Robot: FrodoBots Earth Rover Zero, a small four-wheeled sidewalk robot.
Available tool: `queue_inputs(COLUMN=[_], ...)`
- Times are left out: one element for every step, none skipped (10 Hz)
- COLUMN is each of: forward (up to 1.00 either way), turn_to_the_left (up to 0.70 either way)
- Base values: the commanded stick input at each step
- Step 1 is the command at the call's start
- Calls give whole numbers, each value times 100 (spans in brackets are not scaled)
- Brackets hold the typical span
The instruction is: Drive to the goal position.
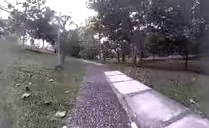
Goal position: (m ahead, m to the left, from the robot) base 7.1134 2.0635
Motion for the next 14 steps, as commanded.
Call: queue_inputs(forward=[70, 70, 70, 70, 70, 70, 70, 70, 70, 70, 70, 70, 70, 70], turn_to_the_left=[-1, -4, -3, -1, 0, 0, -3, -6, -10, -13, -14, -14, -14, -14])
